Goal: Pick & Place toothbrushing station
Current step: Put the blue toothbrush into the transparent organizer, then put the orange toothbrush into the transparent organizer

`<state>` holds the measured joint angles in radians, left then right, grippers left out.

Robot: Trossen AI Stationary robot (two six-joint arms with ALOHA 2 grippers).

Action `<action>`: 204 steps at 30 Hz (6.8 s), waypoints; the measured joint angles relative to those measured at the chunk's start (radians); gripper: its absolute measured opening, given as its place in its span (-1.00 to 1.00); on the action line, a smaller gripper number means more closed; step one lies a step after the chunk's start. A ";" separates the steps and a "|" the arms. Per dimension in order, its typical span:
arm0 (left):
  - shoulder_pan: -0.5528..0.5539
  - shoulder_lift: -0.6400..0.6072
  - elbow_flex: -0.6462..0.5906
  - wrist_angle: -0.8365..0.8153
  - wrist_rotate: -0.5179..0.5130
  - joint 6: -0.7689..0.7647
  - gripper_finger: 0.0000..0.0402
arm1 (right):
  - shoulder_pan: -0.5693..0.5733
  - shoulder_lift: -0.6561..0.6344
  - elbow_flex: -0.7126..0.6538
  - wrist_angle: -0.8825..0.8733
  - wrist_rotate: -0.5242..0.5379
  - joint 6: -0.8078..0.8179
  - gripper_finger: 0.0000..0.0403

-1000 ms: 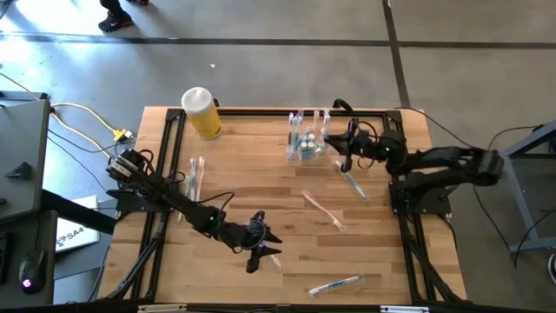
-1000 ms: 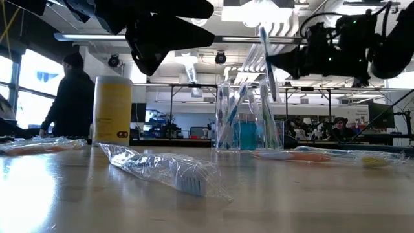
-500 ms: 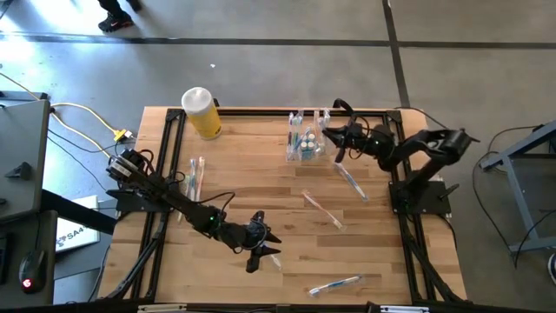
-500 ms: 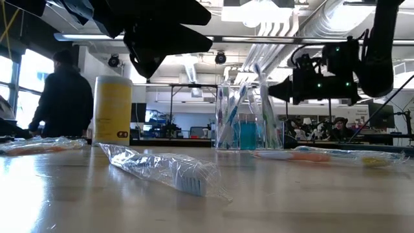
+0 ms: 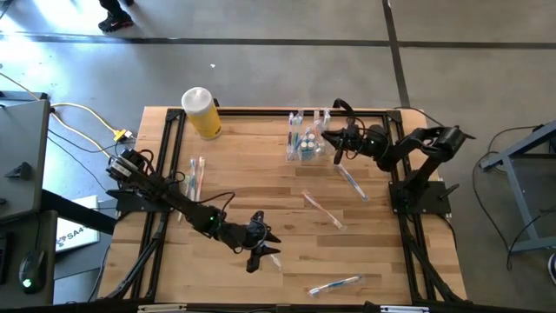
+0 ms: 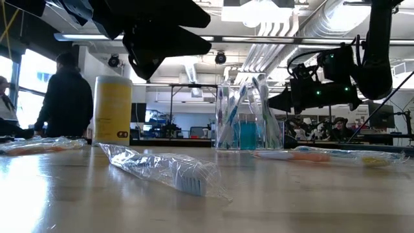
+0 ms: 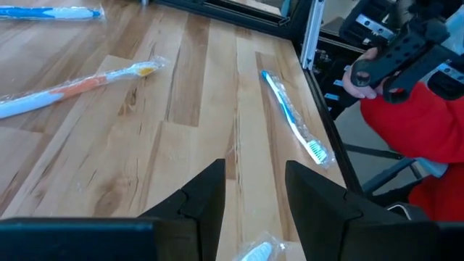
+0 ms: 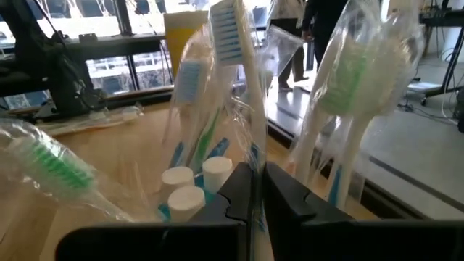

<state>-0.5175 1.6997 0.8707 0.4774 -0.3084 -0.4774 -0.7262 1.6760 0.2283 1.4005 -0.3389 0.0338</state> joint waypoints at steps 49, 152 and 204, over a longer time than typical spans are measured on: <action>0.000 -0.002 0.000 -0.054 0.003 -0.057 -0.30 | 0.081 -0.294 -0.001 -0.253 0.165 -0.011 0.12; 0.877 -0.093 -0.070 -1.486 0.172 -0.521 -0.30 | 0.943 -0.669 -0.001 -0.637 0.206 0.128 0.12; 0.695 -0.087 0.022 -1.425 0.171 -0.464 -0.99 | 0.942 -0.669 -0.001 -0.637 0.210 0.093 0.12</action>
<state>0.1779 1.6123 0.8932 -0.9474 -0.1377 -0.9415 0.2161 1.0069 0.2272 0.7636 -0.1291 0.1268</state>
